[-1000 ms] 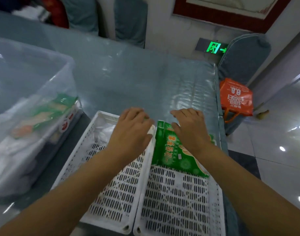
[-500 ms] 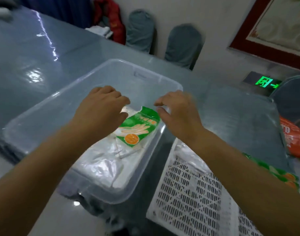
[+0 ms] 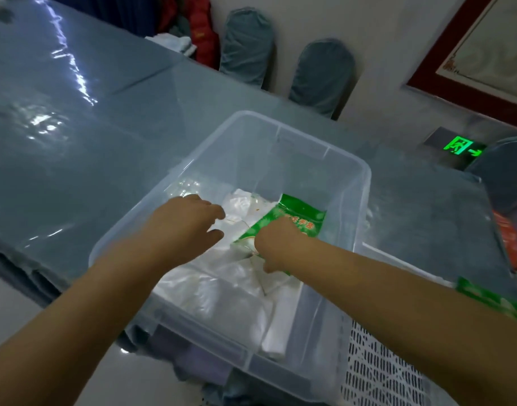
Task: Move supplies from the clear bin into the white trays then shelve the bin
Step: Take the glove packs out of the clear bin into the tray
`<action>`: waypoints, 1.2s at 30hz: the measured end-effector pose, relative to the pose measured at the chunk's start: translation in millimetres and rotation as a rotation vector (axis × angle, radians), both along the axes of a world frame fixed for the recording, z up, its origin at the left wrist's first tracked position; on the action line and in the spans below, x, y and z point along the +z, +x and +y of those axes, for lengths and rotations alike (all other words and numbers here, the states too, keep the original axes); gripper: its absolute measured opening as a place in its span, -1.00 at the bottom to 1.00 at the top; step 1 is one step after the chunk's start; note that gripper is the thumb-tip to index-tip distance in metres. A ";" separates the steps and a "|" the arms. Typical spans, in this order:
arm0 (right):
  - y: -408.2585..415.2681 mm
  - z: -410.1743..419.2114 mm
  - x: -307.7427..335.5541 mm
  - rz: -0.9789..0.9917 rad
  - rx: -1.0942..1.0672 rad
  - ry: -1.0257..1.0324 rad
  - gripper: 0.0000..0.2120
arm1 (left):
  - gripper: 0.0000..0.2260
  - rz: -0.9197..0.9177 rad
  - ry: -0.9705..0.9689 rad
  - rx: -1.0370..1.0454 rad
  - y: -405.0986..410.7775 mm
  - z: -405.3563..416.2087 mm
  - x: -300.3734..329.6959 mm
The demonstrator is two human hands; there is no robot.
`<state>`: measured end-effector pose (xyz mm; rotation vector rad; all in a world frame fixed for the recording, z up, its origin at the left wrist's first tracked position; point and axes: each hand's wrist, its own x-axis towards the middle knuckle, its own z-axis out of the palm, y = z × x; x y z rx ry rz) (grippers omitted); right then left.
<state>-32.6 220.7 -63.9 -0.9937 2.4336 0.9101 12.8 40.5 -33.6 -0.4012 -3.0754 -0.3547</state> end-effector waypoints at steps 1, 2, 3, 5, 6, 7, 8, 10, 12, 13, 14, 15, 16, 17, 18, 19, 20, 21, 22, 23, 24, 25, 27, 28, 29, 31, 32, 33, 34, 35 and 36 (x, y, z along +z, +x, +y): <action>-0.1 0.0 0.9 0.022 0.000 0.013 -0.89 | -0.70 -0.023 0.025 0.000 0.1 -0.5 -1.5; -1.6 2.0 3.4 0.040 -0.029 -0.008 -0.93 | -0.71 -0.033 0.051 0.005 0.0 -0.8 -2.2; -3.7 5.1 8.4 0.067 -0.073 -0.042 -0.85 | -0.72 -0.031 0.074 0.015 -0.5 -1.1 -1.9; -8.2 15.6 22.4 0.134 -0.172 -0.181 -0.80 | -0.72 -0.013 0.078 0.029 -1.5 -1.7 -1.0; -9.4 21.5 30.9 0.169 -0.226 -0.266 -0.78 | -0.71 -0.011 0.063 0.036 -1.4 -1.9 -0.3; -10.2 28.3 38.6 0.200 -0.277 -0.347 -0.77 | -0.71 -0.011 0.052 0.046 -0.6 -1.8 0.6; -9.5 35.6 45.8 0.230 -0.314 -0.417 -0.77 | -0.71 -0.009 0.051 0.055 0.5 -1.4 1.9; -5.1 49.8 59.5 0.290 -0.338 -0.533 -0.77 | -0.71 0.018 0.061 0.066 2.3 2.4 8.0; 2.6 62.6 73.7 0.398 -0.273 -0.655 -0.77 | -0.73 0.064 0.063 0.063 0.4 8.3 20.9; 8.1 69.2 81.7 0.468 -0.208 -0.700 -0.76 | -0.75 0.083 0.068 0.065 -2.6 11.9 30.0; 13.8 77.8 88.2 0.545 -0.134 -0.746 -0.73 | -0.77 0.099 0.075 0.067 -6.6 16.0 39.7; 20.3 87.0 94.8 0.624 -0.060 -0.785 -0.70 | -0.77 0.108 0.087 0.059 -11.8 20.8 49.4; 26.1 97.8 99.0 0.683 0.011 -0.801 -0.69 | -0.78 0.104 0.110 0.036 -17.7 26.2 57.4; 30.5 110.8 99.1 0.714 0.077 -0.808 -0.70 | -0.78 0.081 0.150 -0.001 -23.3 32.7 63.0; 34.8 124.7 97.2 0.731 0.134 -0.813 -0.74 | -0.78 0.043 0.195 -0.054 -28.8 40.7 65.7; 39.4 139.1 95.0 0.739 0.179 -0.831 -0.78 | -0.77 -0.001 0.225 -0.121 -33.8 50.4 65.5; 45.1 153.3 93.0 0.741 0.209 -0.871 -0.84 | -0.76 -0.044 0.231 -0.194 -39.0 61.5 63.1; 51.0 166.2 91.5 0.735 0.224 -0.917 -0.89 | -0.74 -0.085 0.223 -0.265 -43.8 74.0 59.1; 57.2 177.7 90.2 0.731 0.235 -0.969 -0.89 | -0.73 -0.130 0.221 -0.324 -48.0 87.4 54.4; 63.2 187.9 88.9 0.731 0.239 -1.020 -0.85 | -0.71 -0.174 0.235 -0.371 -51.1 101.3 50.4; 68.7 197.1 88.0 0.732 0.236 -1.063 -0.83 | -0.70 -0.209 0.257 -0.408 -54.2 114.7 47.3; 74.0 204.8 87.7 0.727 0.226 -1.098 -0.85 | -0.70 -0.227 0.281 -0.442 -56.5 128.0 46.0; 83.6 219.5 85.6 0.714 0.191 -1.154 -0.91 | -0.69 -0.225 0.322 -0.513 -60.6 154.2 47.6; 87.5 228.0 84.2 0.712 0.169 -1.175 -0.91 | -0.67 -0.220 0.335 -0.552 -62.5 167.8 50.1; 91.0 236.8 82.7 0.716 0.147 -1.184 -0.89 | -0.64 -0.219 0.334 -0.588 -64.0 181.4 53.4; 96.5 253.9 79.5 0.722 0.108 -1.177 -0.83 | -0.57 -0.244 0.295 -0.622 -66.2 207.0 61.6; 99.2 262.8 78.6 0.716 0.105 -1.174 -0.85 | -0.56 -0.259 0.254 -0.620 -67.4 218.8 65.8; 102.2 271.9 78.2 0.707 0.116 -1.167 -0.86 | -0.58 -0.266 0.197 -0.619 -68.4 229.9 70.7; 105.4 282.7 77.0 0.699 0.132 -1.144 -0.86 | -0.62 -0.274 0.135 -0.628 -69.7 240.7 75.9; 108.7 294.9 75.4 0.699 0.143 -1.105 -0.85 | -0.66 -0.289 0.081 -0.644 -70.5 251.3 81.4; 112.0 308.6 73.1 0.703 0.138 -1.065 -0.84 | -0.71 -0.310 0.044 -0.656 -71.1 262.4 86.8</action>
